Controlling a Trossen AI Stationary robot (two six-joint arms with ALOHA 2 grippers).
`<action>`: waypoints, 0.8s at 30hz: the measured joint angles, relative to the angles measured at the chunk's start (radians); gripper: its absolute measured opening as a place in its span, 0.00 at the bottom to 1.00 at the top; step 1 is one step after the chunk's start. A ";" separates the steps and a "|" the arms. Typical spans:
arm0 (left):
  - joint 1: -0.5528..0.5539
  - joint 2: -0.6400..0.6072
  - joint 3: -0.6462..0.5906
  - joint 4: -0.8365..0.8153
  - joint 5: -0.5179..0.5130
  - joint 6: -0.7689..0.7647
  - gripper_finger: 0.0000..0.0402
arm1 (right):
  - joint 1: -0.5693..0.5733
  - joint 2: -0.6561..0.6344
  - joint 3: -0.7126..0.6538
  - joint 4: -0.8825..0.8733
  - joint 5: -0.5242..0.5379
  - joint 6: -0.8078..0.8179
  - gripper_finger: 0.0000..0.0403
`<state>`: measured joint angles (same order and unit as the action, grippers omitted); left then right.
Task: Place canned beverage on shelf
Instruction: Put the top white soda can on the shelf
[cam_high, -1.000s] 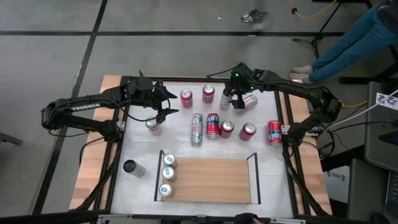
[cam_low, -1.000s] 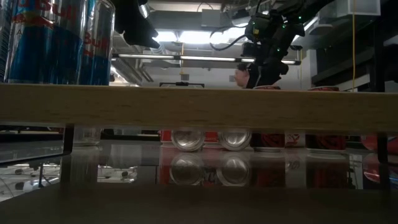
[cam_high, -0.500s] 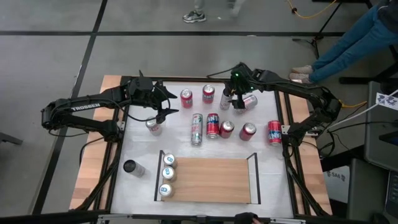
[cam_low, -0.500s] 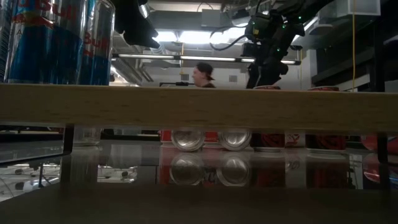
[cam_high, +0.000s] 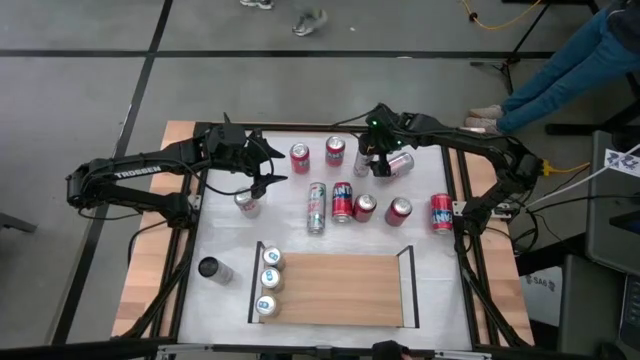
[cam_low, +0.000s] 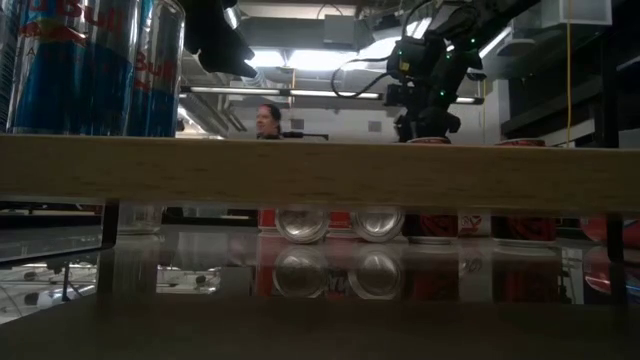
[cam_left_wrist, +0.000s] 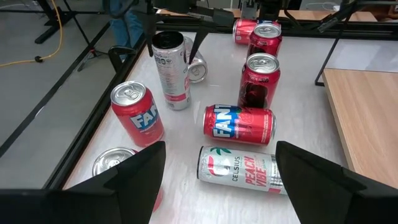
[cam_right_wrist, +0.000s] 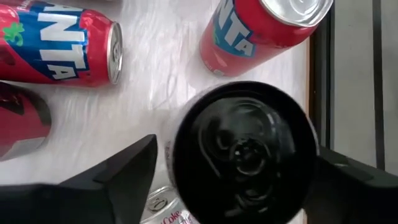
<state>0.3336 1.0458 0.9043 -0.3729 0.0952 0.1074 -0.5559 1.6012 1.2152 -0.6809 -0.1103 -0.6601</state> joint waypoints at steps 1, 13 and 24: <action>0.000 0.000 0.000 0.000 0.000 0.000 0.74 | 0.000 0.000 0.000 0.002 0.000 0.000 0.76; 0.000 0.000 0.000 0.000 0.000 0.000 0.74 | 0.017 0.001 0.028 -0.044 -0.011 0.074 0.61; 0.000 0.000 0.000 0.000 -0.001 0.000 0.74 | 0.133 0.001 0.277 -0.223 0.069 0.200 0.62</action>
<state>0.3336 1.0458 0.9043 -0.3733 0.0946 0.1078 -0.4233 1.6020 1.4920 -0.9035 -0.0415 -0.4601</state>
